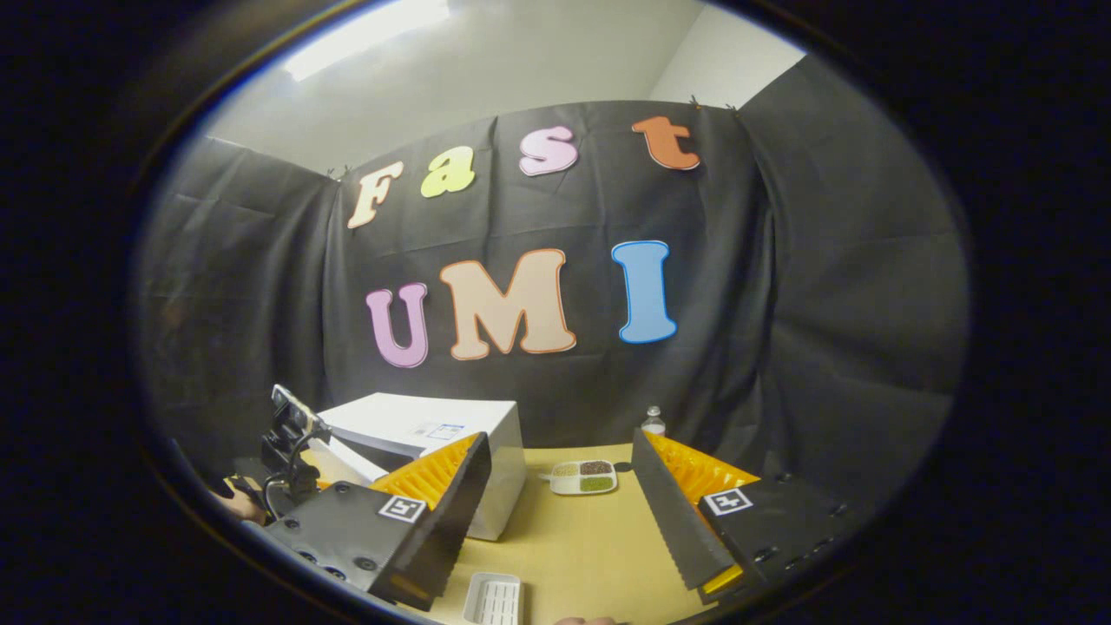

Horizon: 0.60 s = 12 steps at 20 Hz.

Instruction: Open the microwave oven with the left hand, put the food in, and close the microwave oven.

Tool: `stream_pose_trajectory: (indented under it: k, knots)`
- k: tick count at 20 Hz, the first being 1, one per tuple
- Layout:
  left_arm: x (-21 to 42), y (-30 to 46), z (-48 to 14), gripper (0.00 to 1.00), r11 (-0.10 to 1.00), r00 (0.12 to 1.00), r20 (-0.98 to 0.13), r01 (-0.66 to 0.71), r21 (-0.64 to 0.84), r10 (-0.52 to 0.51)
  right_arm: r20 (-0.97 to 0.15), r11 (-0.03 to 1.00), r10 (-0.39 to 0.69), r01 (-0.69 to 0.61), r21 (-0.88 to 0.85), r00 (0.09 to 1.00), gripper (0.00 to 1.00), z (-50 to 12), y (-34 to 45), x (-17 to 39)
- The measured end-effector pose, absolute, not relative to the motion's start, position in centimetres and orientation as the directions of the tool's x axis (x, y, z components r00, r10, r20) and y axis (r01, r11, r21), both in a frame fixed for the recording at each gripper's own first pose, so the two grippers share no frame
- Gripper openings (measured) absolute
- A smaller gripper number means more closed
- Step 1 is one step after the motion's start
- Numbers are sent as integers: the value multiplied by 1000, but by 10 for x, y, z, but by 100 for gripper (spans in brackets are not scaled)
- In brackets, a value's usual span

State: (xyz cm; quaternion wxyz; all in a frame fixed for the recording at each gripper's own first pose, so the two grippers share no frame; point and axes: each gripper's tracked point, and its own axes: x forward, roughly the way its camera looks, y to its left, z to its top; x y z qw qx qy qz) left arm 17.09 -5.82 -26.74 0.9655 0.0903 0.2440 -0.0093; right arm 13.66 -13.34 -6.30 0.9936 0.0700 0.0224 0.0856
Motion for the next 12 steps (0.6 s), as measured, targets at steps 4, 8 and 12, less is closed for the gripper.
stream_pose_trajectory:
  k: [4,8,12]
  knots:
    - [186,-64,-261,0,986,887,-461,64,152,13,-47,975,174,-165,150,984,99,-68,-136,141]
    - [202,-66,-252,0,989,894,-448,57,137,10,-51,975,173,-164,147,984,92,-69,-137,143]
    - [217,-68,-247,0,993,899,-437,44,105,7,-70,971,182,-168,171,981,92,-77,-132,147]
